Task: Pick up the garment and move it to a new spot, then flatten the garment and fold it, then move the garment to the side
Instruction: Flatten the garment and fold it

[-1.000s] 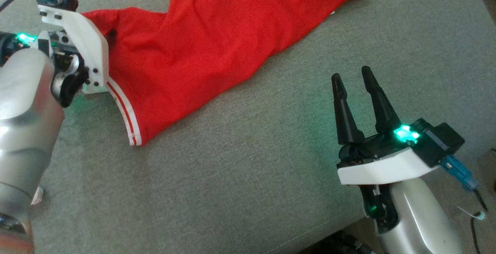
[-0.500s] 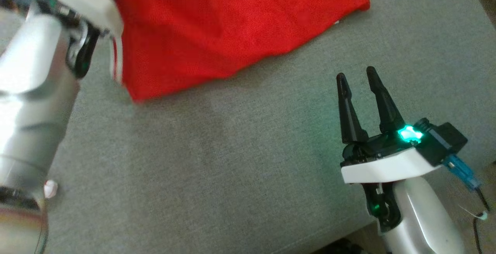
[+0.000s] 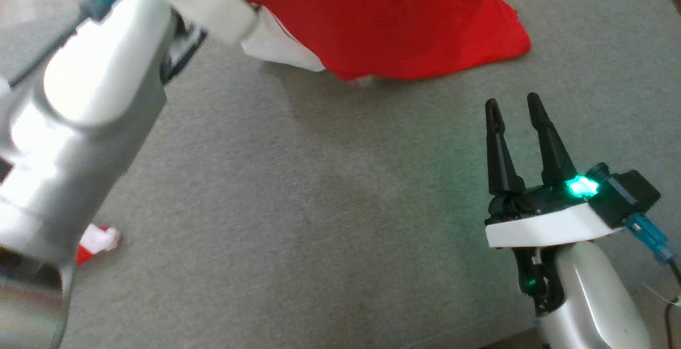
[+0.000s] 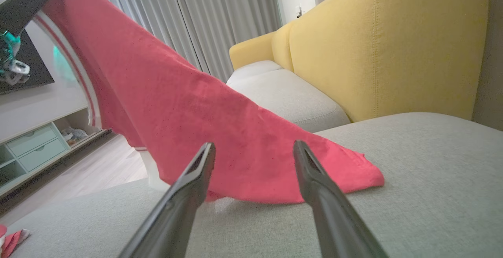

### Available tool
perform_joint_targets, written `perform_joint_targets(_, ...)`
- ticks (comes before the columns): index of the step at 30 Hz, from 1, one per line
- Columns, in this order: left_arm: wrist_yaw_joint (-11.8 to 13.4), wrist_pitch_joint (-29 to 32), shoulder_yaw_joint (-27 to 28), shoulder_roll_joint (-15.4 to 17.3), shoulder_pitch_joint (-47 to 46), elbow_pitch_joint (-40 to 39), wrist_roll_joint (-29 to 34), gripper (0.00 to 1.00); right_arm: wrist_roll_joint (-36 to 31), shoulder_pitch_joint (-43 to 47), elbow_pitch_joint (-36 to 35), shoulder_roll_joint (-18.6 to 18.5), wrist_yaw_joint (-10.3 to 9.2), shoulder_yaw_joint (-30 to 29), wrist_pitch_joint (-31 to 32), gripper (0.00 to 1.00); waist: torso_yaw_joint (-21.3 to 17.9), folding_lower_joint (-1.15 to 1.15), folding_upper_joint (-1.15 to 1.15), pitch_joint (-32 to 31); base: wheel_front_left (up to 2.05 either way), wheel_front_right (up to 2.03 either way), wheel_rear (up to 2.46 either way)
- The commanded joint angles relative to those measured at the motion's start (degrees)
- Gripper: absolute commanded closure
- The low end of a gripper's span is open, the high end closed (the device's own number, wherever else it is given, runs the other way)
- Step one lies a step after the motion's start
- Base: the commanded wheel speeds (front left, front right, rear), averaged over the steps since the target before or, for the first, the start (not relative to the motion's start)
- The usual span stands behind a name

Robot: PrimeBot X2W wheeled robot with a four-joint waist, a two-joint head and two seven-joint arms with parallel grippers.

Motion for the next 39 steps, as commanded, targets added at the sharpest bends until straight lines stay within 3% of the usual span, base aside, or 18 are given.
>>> perform_joint_targets(1,0.1,-0.2,1.0,3.5,0.1,-3.1,0.5,1.00,-0.2,0.4,-1.5,-0.2,-0.04,0.7,-0.6,0.00,1.3,0.00,0.00,-0.8,0.00,0.00,0.00)
perform_joint_targets(5,0.1,-0.2,-4.5,8.5,6.7,-9.9,0.5,1.00,-0.6,1.3,-0.9,-0.2,-0.04,-0.5,-0.6,0.00,3.7,0.00,0.00,-2.6,0.00,0.00,0.00)
perform_joint_targets(14,0.1,4.4,-24.3,19.3,18.0,-22.5,-1.2,1.00,-1.4,3.0,0.4,-0.2,-0.04,-3.0,-0.6,0.00,9.6,0.00,0.00,-6.2,0.00,0.00,0.00)
perform_joint_targets(17,0.1,8.1,-26.3,21.0,21.1,-27.0,-1.8,1.00,-1.6,3.2,0.8,-0.2,-0.04,-3.2,-0.6,0.00,10.8,0.00,0.00,-7.0,0.00,0.00,0.00)
perform_joint_targets(21,0.1,16.2,-26.5,21.3,30.2,-34.3,3.1,1.00,-1.7,2.8,1.2,-0.2,-0.04,-2.7,-0.6,0.00,11.4,0.00,0.00,-7.3,0.00,0.00,0.00)
perform_joint_targets(22,0.1,17.6,-26.5,21.2,31.7,-35.1,3.6,0.93,-1.7,2.7,1.3,-0.2,-0.04,-2.5,-0.6,0.00,11.5,0.00,0.00,-7.3,0.00,0.00,0.00)
perform_joint_targets(23,0.1,18.5,-26.5,20.9,32.9,-35.5,4.2,0.38,-1.8,2.7,1.4,-0.2,-0.04,-2.4,-0.6,0.00,11.6,0.00,0.00,-7.2,0.00,0.00,0.00)
perform_joint_targets(24,0.1,19.0,-26.5,20.4,33.8,-35.6,4.4,0.00,-1.8,2.6,1.5,-0.2,-0.04,-2.4,-0.6,0.00,11.7,0.00,0.00,-7.2,0.00,0.00,0.00)
perform_joint_targets(30,0.1,16.7,-26.5,17.3,34.1,-30.7,1.8,0.00,-2.0,2.7,1.4,-0.2,-0.04,-2.7,-0.6,0.00,12.0,0.00,0.00,-7.3,0.00,0.00,0.00)
perform_joint_targets(33,1.0,12.8,-23.0,15.9,32.1,-25.7,-2.0,0.00,-2.2,2.9,1.3,-0.2,-0.04,-3.3,-0.6,0.00,12.1,0.00,0.00,-7.4,0.00,0.00,0.00)
perform_joint_targets(35,3.9,10.1,-19.1,14.7,31.8,-22.9,-4.4,0.00,-2.4,3.0,1.1,-0.2,-0.04,-3.7,-0.6,0.00,12.0,0.00,0.00,-7.7,0.00,0.00,0.00)
perform_joint_targets(39,12.2,4.1,-10.5,12.4,33.1,-18.5,-9.7,0.00,-2.2,3.6,0.7,-0.2,-0.04,-4.7,-0.6,0.00,12.0,0.00,0.00,-8.4,0.00,0.00,0.00)
